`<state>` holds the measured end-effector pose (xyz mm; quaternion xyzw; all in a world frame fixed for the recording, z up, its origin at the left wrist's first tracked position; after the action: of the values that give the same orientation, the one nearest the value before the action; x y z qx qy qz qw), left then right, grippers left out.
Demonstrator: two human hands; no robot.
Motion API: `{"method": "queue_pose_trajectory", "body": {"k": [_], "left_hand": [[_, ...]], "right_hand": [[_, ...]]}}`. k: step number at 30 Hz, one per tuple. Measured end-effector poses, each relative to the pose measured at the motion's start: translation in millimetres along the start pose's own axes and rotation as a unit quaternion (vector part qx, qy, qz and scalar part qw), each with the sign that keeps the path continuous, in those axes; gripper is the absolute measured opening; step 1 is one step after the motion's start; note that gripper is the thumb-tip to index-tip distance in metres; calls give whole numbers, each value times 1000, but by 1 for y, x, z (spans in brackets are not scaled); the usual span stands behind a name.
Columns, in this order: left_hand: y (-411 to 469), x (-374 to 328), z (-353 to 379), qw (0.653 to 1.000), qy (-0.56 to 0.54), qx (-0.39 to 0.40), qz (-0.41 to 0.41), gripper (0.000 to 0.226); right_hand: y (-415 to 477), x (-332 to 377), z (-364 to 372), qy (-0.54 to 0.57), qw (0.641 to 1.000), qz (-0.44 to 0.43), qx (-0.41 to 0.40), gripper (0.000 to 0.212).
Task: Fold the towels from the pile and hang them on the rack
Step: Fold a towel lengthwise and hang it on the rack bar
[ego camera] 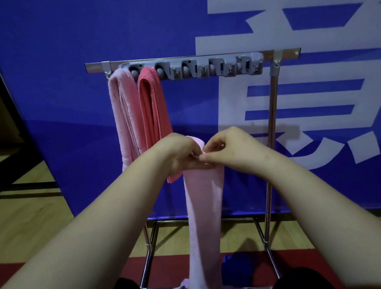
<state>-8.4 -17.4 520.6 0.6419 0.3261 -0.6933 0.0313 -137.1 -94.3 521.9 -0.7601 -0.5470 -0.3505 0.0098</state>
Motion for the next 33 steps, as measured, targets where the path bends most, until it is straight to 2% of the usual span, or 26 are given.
{"method": "queue_pose_trajectory", "body": {"k": [3,8,10,12,13,15,18,21,23,28,33], "left_hand": [[4,2,-1,999,-34,8,3,37],[3,5,8,997,-74,29,8,45],[3,5,6,996,-86,34,3,41],[1,7,1,999,44,-12,4,28],[-2,9,-3,986,157,-46,21,23],[-1,16,-8,949,306,-72,-17,27],[5,27,-14,894,435,-95,-45,28],[10,22,-27,813,559,-161,14,21],[12,14,-35,781,592,-192,53,19],[11,-8,-47,765,583,-223,157,21],[7,-15,-49,726,588,-269,236,25]], "right_hand": [[2,-5,2,-18,1000,4,13,27],[-1,-10,5,34,998,25,-41,18],[-2,-9,3,61,996,36,-51,17],[-2,-10,0,52,997,35,-54,16],[-2,-11,-2,39,997,32,-58,16],[-2,-12,-6,21,997,30,-71,16],[-1,-15,-15,-1,996,20,-89,13],[-1,-20,-21,-48,994,27,-91,11],[-2,-24,-20,-79,993,39,-75,14],[-4,-30,-23,-126,988,72,-54,8],[-3,-36,-30,-116,984,77,-107,9]]}}
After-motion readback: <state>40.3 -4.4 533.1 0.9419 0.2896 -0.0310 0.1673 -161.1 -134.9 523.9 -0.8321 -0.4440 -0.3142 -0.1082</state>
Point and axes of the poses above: each hand's wrist, its own y-axis towards the middle knuckle, its own z-axis out of the palm, x = y × z, the point moved 1 cm from there along y, towards the middle knuckle, and after that the axes turned 9 degrees about -z, right-handed, at the moved point
